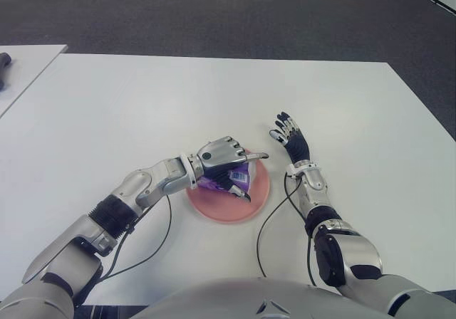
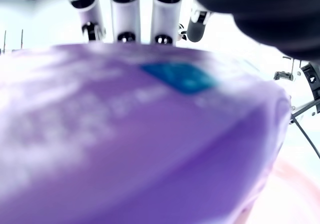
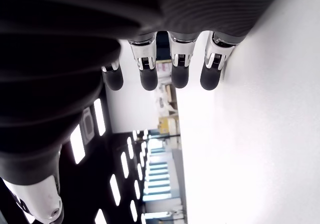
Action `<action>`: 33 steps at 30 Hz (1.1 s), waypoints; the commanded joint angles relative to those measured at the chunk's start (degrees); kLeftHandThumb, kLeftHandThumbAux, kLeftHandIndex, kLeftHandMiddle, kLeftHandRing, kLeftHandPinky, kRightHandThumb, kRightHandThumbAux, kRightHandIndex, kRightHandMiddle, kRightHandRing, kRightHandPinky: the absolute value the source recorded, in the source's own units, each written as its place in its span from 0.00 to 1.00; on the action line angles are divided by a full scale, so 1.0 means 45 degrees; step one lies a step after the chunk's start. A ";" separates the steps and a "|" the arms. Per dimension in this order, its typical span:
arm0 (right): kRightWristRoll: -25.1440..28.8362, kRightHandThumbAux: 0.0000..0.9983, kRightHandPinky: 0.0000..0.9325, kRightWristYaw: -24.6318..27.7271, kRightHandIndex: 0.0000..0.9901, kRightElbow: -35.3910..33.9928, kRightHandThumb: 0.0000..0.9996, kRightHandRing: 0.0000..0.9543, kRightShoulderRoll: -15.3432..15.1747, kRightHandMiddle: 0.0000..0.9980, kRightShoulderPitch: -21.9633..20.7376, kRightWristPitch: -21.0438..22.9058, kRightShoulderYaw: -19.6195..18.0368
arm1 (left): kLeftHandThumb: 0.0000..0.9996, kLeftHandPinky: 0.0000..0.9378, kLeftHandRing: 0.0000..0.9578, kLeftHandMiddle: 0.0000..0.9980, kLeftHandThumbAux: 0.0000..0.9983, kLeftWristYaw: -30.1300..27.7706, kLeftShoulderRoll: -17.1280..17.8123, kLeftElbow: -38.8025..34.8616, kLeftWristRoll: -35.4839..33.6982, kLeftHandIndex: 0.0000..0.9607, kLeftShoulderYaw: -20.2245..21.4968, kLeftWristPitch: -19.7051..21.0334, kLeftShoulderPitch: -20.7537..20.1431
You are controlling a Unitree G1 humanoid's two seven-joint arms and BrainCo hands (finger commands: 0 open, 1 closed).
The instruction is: Put the tissue paper into the plate.
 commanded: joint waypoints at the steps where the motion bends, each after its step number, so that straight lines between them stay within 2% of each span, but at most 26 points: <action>1: -0.0045 0.71 0.00 -0.0085 0.00 0.0704 0.10 0.00 0.0088 0.00 0.0814 0.0806 -0.0021 | 0.05 0.00 0.00 0.00 0.22 -0.0274 0.0292 0.0425 0.0405 0.00 -0.0074 0.0062 0.0473; 8: -0.0046 0.71 0.00 -0.0091 0.00 0.0707 0.10 0.00 0.0088 0.00 0.0797 0.0817 -0.0021 | 0.06 0.00 0.00 0.00 0.22 0.0374 0.0211 0.0468 0.0192 0.00 0.0315 -0.0025 0.0454; 12: -0.0051 0.71 0.00 -0.0102 0.00 0.0727 0.10 0.00 0.0093 0.00 0.0780 0.0823 -0.0019 | 0.06 0.00 0.00 0.00 0.22 0.1000 0.0009 0.0240 -0.0347 0.00 0.0909 -0.0215 0.0584; 22: -0.0063 0.71 0.00 -0.0129 0.00 0.0767 0.10 0.00 0.0109 0.00 0.0749 0.0827 -0.0014 | 0.08 0.00 0.00 0.00 0.27 0.2948 -0.1605 0.1037 -0.2624 0.00 0.2317 -0.1155 0.1210; 27: -0.0066 0.71 0.00 -0.0141 0.00 0.0789 0.10 0.00 0.0114 0.00 0.0734 0.0826 -0.0010 | 0.05 0.00 0.00 0.00 0.31 0.3476 -0.1992 0.1297 -0.2981 0.00 0.2734 -0.1601 0.1283; 33: -0.0077 0.71 0.00 -0.0164 0.00 0.0822 0.10 0.00 0.0131 0.00 0.0715 0.0824 -0.0004 | 0.01 0.00 0.00 0.00 0.35 0.3862 -0.2386 0.1855 -0.3603 0.00 0.3127 -0.2627 0.1203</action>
